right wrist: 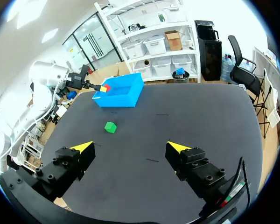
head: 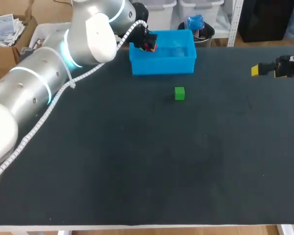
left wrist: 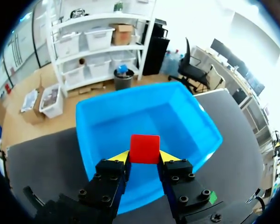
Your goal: Use the left arm to pick the red cube and place it into the blue plastic box first, then use the right arm to grasp the green cube and put it into the same blue plastic box after the first action is fully finished.
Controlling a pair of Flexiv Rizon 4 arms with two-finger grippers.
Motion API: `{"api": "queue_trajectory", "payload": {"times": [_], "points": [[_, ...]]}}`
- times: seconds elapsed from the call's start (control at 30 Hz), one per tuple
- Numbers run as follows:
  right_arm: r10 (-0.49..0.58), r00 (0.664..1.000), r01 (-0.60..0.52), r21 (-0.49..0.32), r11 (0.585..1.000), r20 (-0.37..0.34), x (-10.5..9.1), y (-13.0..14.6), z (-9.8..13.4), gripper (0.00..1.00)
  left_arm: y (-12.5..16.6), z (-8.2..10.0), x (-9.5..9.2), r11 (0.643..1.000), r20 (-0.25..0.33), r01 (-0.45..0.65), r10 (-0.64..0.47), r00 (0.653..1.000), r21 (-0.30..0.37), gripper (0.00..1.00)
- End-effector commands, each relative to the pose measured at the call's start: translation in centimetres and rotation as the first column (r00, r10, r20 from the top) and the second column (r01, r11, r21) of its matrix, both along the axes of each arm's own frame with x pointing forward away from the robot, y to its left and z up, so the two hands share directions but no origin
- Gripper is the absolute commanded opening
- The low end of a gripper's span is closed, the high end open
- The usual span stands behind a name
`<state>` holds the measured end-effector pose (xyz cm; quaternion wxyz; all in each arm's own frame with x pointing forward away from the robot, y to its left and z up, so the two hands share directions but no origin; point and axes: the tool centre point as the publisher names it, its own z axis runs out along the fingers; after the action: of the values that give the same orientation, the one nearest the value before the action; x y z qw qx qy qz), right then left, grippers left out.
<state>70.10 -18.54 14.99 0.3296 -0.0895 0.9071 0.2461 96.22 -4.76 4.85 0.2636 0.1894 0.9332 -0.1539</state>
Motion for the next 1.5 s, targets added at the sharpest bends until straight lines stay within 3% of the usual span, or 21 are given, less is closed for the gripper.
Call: {"api": "queue_trajectory", "payload": {"times": [0.03,0.43,0.47,0.5,0.53,0.6,0.63,0.67,0.73,1.17,1.5], "points": [[0.001,1.0,-0.001,0.001,1.0,0.001,0.0,0.0,0.0,1.0,-0.6,-0.6,1.7,1.0,-0.032,0.007,-0.006,0.999,0.011,0.0],[0.001,1.0,-0.001,0.001,1.0,0.001,0.0,0.0,0.0,1.0,-1.0,-1.3,2.5,0.999,-0.061,-0.01,0.013,0.998,0.039,0.0],[0.001,1.0,-0.001,0.001,1.0,0.001,0.0,0.0,0.0,1.0,-1.0,-1.3,2.5,0.999,-0.063,-0.011,0.013,0.998,0.039,0.27],[0.001,1.0,-0.001,0.001,1.0,0.001,0.0,0.0,0.0,1.0,-1.0,-1.4,2.5,0.999,-0.064,-0.011,0.014,0.998,0.04,0.3],[0.001,1.0,-0.001,0.001,1.0,0.001,0.0,0.0,0.0,1.0,-1.0,-1.4,2.5,0.999,-0.065,-0.011,0.014,0.998,0.042,0.47],[0.001,1.0,-0.001,0.001,1.0,0.001,0.0,0.0,0.0,1.0,-1.1,-1.4,2.6,0.999,-0.066,-0.011,0.014,0.998,0.044,0.6],[0.001,1.0,-0.001,0.001,1.0,0.001,0.0,0.0,0.0,1.0,-1.2,-1.3,2.6,0.999,-0.066,-0.011,0.014,0.998,0.045,0.78],[0.001,1.0,-0.001,0.001,1.0,0.001,0.0,0.0,0.0,1.0,-1.3,-1.2,2.6,0.999,-0.064,-0.01,0.013,0.998,0.045,0.88],[0.001,1.0,-0.001,0.001,1.0,0.001,0.0,0.0,0.0,1.0,-1.4,-0.8,2.5,0.999,-0.061,-0.008,0.011,0.998,0.047,1.0],[0.001,1.0,-0.001,0.001,1.0,0.001,0.0,0.0,0.0,1.0,-1.2,3.1,1.9,0.998,-0.001,-0.006,0.007,1.0,0.066,1.0],[0.001,1.0,-0.001,0.001,1.0,0.001,0.0,0.0,0.0,1.0,0.4,7.6,-1.8,0.998,0.034,0.003,-0.005,0.999,0.068,1.0]]}}
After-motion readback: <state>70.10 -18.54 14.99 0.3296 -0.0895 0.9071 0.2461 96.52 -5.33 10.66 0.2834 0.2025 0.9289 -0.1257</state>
